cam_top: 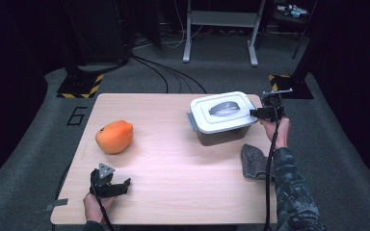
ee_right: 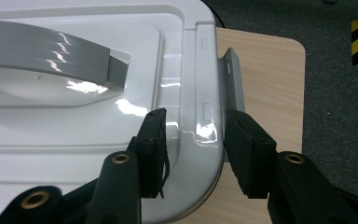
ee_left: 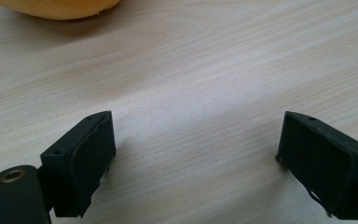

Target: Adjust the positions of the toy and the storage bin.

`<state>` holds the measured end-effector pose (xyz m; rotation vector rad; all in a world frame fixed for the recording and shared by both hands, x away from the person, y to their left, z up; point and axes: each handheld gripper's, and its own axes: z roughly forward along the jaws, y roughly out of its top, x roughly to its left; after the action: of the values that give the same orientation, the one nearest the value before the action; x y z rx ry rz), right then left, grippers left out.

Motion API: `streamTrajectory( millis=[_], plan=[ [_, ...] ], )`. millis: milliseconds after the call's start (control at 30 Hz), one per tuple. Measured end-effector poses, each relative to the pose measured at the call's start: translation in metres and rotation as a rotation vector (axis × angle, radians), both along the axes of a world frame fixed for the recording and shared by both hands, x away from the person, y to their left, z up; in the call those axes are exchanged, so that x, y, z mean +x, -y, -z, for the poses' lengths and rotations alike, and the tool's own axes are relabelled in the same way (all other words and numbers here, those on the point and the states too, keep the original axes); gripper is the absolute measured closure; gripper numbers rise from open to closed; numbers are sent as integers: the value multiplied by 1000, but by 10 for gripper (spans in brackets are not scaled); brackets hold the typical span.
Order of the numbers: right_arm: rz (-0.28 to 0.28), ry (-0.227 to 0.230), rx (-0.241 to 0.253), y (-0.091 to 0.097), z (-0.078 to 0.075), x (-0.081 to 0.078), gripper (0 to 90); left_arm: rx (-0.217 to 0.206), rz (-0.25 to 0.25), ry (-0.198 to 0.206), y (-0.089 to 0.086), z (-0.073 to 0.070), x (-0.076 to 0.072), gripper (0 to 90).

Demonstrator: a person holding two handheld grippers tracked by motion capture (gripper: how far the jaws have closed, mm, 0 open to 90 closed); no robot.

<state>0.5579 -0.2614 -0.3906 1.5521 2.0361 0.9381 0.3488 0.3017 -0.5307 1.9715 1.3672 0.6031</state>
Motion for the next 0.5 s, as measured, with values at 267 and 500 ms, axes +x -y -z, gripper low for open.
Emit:
streamTrajectory(
  millis=[267,500],
  plan=[
    [10,1,12,1,0,4,611,1,0,0,0,0,0,108],
    [-4,-13,15,0,-1,2,625,0,0,0,0,0,0,108]
  ],
)
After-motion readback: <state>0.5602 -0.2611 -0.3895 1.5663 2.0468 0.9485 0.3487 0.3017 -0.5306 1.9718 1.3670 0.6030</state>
